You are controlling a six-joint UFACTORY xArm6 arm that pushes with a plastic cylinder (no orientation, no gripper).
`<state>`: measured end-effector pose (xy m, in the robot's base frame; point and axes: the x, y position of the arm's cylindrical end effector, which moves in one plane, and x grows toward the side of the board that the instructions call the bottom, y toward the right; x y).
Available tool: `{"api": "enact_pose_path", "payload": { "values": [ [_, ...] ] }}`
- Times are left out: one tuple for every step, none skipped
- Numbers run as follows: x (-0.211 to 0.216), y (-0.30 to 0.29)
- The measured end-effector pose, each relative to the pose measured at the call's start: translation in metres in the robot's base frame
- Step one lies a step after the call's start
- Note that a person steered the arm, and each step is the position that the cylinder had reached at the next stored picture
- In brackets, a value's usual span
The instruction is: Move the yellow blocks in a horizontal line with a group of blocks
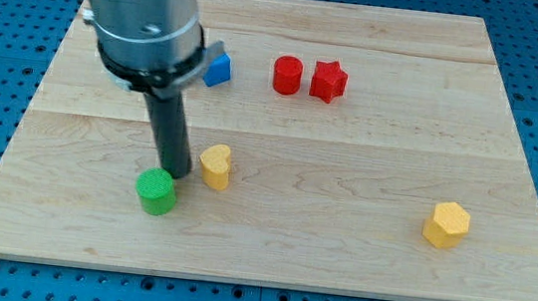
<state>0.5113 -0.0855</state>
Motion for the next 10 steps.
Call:
{"api": "enact_pose_path", "payload": {
  "values": [
    [-0.011,0.06],
    [-0.037,0.139],
    [-0.048,0.195],
    [-0.046,0.221],
    [-0.07,0.23],
    [-0.092,0.23],
    [-0.109,0.231],
    [-0.121,0.237],
    [-0.125,0.249],
    [-0.078,0.341]
  ]
}}
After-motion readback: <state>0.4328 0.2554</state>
